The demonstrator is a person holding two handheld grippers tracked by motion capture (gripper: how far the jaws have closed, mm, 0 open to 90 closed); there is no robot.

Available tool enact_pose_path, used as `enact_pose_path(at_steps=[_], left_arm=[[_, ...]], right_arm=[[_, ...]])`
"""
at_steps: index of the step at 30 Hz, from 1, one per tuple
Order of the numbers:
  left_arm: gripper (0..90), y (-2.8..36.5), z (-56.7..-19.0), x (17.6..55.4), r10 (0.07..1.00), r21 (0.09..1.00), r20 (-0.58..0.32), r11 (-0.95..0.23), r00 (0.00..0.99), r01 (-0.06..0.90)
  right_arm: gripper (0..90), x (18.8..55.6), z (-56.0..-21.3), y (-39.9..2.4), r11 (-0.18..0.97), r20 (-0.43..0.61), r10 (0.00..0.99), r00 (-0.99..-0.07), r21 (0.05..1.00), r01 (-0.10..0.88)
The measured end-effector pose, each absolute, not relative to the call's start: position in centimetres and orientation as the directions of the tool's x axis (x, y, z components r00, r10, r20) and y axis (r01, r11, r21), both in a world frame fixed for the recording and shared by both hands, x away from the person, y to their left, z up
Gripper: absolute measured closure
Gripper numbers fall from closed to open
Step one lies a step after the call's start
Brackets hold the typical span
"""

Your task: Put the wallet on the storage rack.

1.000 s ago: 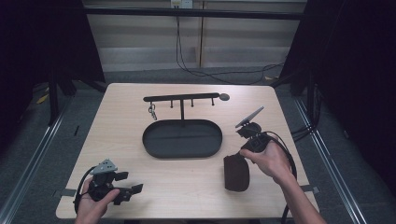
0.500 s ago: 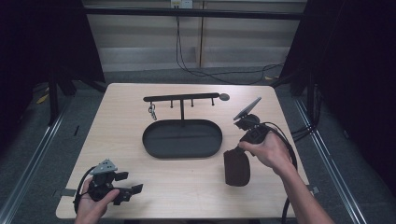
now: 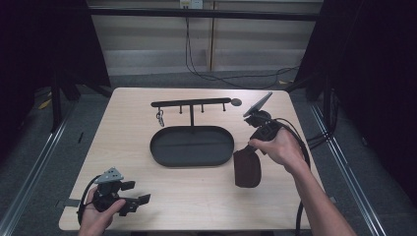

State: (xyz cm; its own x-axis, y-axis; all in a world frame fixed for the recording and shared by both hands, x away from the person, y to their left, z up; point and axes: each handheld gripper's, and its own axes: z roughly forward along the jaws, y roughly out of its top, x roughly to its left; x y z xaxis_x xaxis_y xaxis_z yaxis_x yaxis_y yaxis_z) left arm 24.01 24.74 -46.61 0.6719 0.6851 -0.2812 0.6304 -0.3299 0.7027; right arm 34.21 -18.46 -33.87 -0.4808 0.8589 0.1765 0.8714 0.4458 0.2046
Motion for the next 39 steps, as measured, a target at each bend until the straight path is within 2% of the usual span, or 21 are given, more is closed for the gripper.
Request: enact_pose_path(at_steps=[29, 39], left_arm=[[16.6, 24.5, -46.7, 23.9, 0.673, 0.696, -0.285, -0.344, 0.683, 0.630], [16.6, 24.5, -46.7, 23.9, 0.664, 0.697, -0.304, -0.335, 0.683, 0.635]], right_arm=[[81.3, 38.0, -31.9, -16.6, 0.437, 0.181, 0.858, -0.480, 0.235, 0.868], [81.5, 40.1, -31.9, -16.5, 0.379, 0.218, 0.869, -0.445, 0.287, 0.880]])
